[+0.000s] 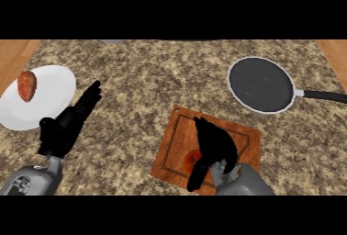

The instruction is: Pick the tomato from the cutting board and place it in the pan

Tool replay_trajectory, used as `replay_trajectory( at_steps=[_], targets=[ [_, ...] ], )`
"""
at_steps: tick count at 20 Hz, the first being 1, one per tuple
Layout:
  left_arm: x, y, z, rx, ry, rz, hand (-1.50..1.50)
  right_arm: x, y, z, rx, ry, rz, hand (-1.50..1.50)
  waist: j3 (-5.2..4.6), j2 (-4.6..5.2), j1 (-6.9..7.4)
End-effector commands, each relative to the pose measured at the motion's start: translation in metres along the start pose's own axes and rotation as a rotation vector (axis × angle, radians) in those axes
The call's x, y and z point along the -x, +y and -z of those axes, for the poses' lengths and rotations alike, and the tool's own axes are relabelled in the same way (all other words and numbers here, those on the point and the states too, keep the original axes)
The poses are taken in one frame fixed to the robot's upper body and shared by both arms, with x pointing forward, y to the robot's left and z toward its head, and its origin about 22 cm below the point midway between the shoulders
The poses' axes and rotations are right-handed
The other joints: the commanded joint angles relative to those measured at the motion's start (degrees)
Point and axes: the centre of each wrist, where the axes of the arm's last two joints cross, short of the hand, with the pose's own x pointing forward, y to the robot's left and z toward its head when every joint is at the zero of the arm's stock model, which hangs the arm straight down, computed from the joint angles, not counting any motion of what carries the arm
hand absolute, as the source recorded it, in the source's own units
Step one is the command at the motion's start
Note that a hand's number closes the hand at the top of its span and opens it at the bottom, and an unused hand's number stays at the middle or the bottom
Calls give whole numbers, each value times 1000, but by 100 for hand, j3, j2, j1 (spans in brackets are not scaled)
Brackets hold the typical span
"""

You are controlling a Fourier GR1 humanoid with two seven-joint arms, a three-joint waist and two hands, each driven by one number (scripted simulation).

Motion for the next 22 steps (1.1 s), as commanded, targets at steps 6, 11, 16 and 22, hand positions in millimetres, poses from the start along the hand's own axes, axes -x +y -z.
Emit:
replay_trajectory(
  at_steps=[6,11,16,22],
  targets=[
    [1,-14,5,-15,-2,2,0,-14,7,-2,-18,212,-124,-150,2,1,-28],
    [0,-4,3,-9,-9,-7,0,-1,33,10,-32,226,-142,-150,4,6,-28],
    [-3,3,-12,12,10,-1,0,0,41,5,-10,235,-117,-150,6,-5,4],
    [0,-8,10,-1,2,-1,0,6,57,26,-69,220,-115,-150,7,20,-18]
  ],
)
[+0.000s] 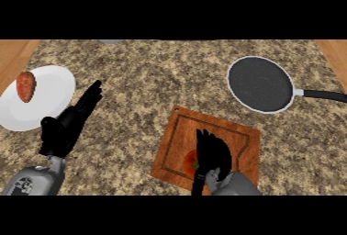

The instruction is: Pick the tomato from the cutting board and place it in the pan

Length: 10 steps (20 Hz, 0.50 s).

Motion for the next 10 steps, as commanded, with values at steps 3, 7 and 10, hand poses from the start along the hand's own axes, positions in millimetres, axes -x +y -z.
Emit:
replay_trajectory(
  at_steps=[3,7,10],
  targets=[
    [-17,0,2,14,7,4,0,-15,24,-2,-66,21,-79,150,2,1,11],
    [3,2,1,-10,9,16,0,-17,15,-4,-86,29,-91,150,1,2,0],
    [12,1,-2,3,-10,3,0,-17,35,-2,-76,20,-93,150,0,4,14]
  ],
)
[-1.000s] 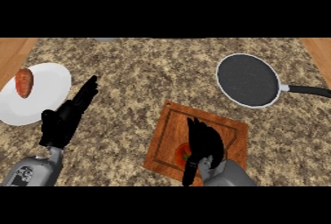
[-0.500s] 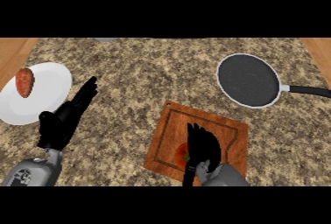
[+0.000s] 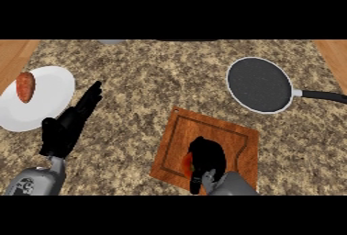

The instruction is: Pick the tomato from the cutting board and place it in the pan

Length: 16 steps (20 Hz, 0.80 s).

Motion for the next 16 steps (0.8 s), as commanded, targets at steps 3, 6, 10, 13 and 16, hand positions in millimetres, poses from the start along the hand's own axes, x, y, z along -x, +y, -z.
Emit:
replay_trajectory(
  at_steps=[3,6,10,13,16],
  targets=[
    [2,-5,11,0,8,-10,0,-10,12,-1,-3,48,0,150,29,42,0],
    [6,9,-13,1,-9,2,0,-2,-7,-14,92,49,10,150,28,33,6],
    [-6,7,-12,4,-1,-5,0,5,8,-27,266,-117,-11,150,31,27,7],
    [-5,7,-2,1,2,13,0,-6,7,-51,424,-295,-15,150,32,20,-28],
    [-4,15,-3,0,0,11,0,-6,3,-74,559,-329,2,150,30,8,-50]
  ],
)
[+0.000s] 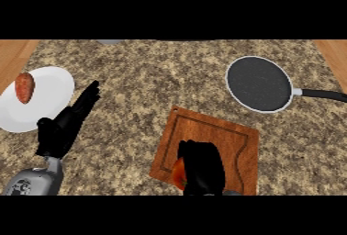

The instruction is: Pick the tomato from the cutting board and place it in the pan

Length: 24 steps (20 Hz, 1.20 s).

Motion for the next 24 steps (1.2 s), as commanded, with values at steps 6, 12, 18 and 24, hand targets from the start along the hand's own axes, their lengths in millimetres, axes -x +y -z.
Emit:
replay_trajectory(
  at_steps=[6,12,18,24],
  targets=[
    [-2,-1,-6,6,15,-7,0,-19,-49,-44,519,-135,30,150,1,-25,-6],
    [7,0,-2,-15,-15,3,0,-4,-54,-38,587,-66,110,150,1,16,25],
    [-4,8,2,5,-11,-1,0,30,-64,-8,650,-27,307,150,6,34,41],
    [-3,-13,2,6,-2,12,0,91,-94,46,667,-17,350,150,5,33,68]
  ],
)
